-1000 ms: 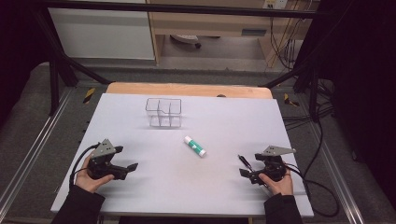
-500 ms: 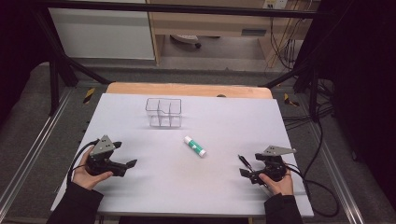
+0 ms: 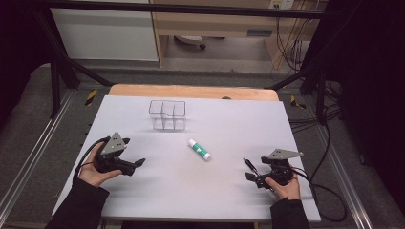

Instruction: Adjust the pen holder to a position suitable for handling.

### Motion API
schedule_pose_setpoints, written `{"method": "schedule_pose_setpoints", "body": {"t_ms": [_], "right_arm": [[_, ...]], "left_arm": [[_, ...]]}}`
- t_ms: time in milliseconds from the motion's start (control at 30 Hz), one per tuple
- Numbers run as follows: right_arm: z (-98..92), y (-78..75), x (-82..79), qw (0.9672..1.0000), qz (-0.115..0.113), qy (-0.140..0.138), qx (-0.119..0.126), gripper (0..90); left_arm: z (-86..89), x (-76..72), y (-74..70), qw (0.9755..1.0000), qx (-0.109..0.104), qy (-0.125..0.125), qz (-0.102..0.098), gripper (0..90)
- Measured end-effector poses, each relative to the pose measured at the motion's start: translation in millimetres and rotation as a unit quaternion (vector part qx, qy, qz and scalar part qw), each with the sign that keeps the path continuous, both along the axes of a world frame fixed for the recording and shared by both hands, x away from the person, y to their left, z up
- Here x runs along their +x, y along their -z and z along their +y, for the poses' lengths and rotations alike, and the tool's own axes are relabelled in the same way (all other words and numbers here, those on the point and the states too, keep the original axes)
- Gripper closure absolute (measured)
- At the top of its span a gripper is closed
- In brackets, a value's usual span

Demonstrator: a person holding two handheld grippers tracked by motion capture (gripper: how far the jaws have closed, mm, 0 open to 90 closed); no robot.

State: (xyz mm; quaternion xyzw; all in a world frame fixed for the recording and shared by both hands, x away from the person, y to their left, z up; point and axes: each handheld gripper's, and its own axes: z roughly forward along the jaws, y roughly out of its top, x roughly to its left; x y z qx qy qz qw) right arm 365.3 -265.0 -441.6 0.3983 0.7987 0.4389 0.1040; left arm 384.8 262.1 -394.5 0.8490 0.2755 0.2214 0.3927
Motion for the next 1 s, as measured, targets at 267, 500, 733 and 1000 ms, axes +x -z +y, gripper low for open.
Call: {"method": "schedule_pose_setpoints", "body": {"t_ms": [267,500,733,1000], "right_arm": [[0.1,0.2,0.1,1.0,-0.001,-0.001,-0.001,0.5],[0.0,0.0,0.0,1.0,-0.001,0.0,-0.001,0.6],[0.0,0.2,-0.1,1.0,-0.003,0.0,-0.003,0.5],[0.6,0.8,0.2,1.0,-0.001,0.0,-0.005,0.6]], "left_arm": [[-13.0,7.3,-10.2,0.9994,0.024,0.015,-0.021,6.4],[-21.4,12.1,-15.2,0.9981,0.046,0.025,-0.034,6.4],[-31.0,18.8,-20.0,0.9959,0.066,0.036,-0.05,6.3],[-42.6,28.3,-23.1,0.9891,0.114,0.055,-0.075,6.2]]}}
